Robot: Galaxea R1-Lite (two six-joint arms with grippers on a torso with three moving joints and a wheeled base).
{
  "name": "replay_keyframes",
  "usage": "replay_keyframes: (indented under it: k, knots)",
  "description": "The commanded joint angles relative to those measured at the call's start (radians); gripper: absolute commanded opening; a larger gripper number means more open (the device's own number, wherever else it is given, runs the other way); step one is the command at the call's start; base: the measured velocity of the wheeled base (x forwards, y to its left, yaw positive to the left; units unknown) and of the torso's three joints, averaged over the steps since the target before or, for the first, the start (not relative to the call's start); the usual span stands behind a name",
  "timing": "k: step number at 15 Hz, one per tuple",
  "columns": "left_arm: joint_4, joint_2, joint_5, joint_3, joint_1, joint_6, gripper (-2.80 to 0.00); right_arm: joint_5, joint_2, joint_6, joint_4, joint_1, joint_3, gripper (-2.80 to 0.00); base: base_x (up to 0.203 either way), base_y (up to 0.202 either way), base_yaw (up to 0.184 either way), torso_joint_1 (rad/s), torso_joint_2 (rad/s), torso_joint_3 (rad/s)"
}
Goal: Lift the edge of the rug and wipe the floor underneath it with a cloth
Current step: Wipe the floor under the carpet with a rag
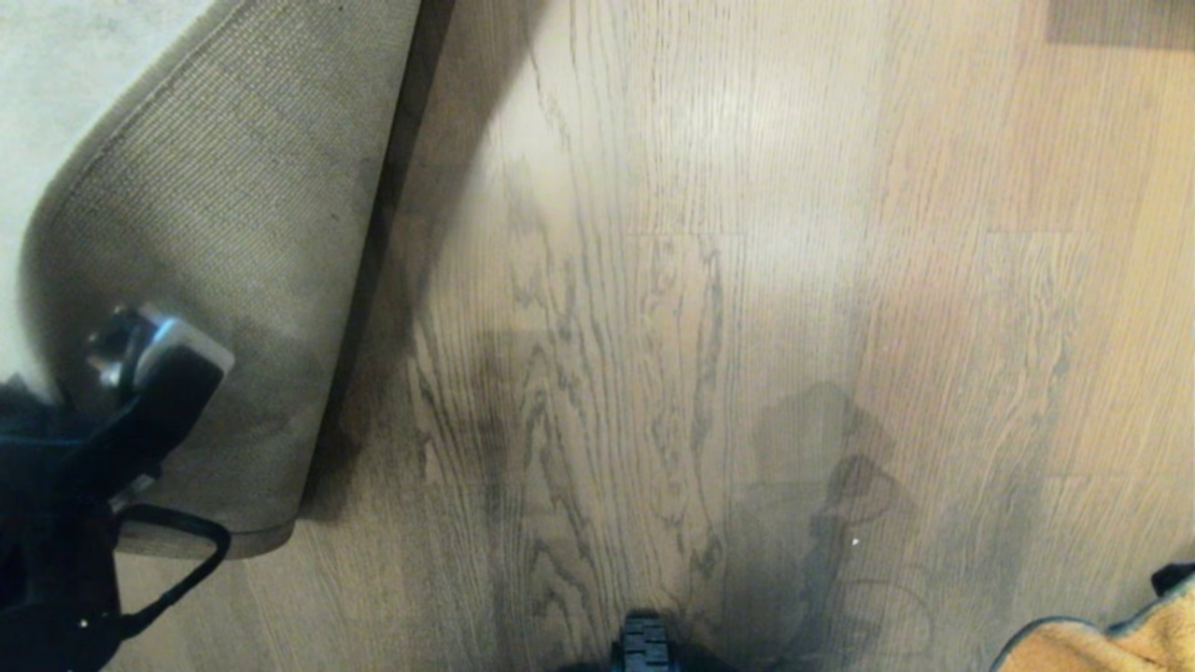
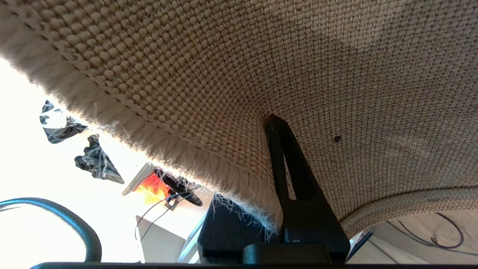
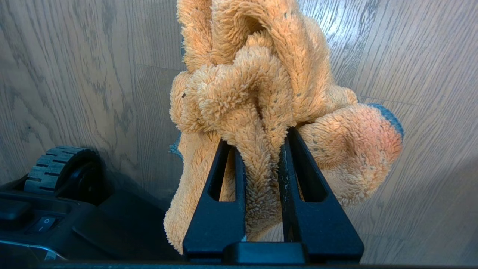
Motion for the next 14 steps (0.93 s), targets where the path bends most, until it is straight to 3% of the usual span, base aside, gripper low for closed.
replay_keyframes:
  k: [1,12,14]
  knots:
    - [-0.007,0.003,0.006,0.0,0.002,0.007,-2.8,0.001,0.001,-0.001,0.0,0.0,0.0,-2.8,0.0,0.0,0.0,0.0,0.0,0.0]
    - [-0.004,-0.003,0.011,-0.006,0.027,0.031,-2.8,0.001,0.001,-0.008,0.0,0.0,0.0,-2.8,0.0,0.0,0.0,0.0,0.0,0.0]
    - [-0.006,-0.01,0.009,-0.01,0.042,0.079,-2.8,0.001,0.001,-0.011,0.0,0.0,0.0,-2.8,0.0,0.0,0.0,0.0,0.0,0.0]
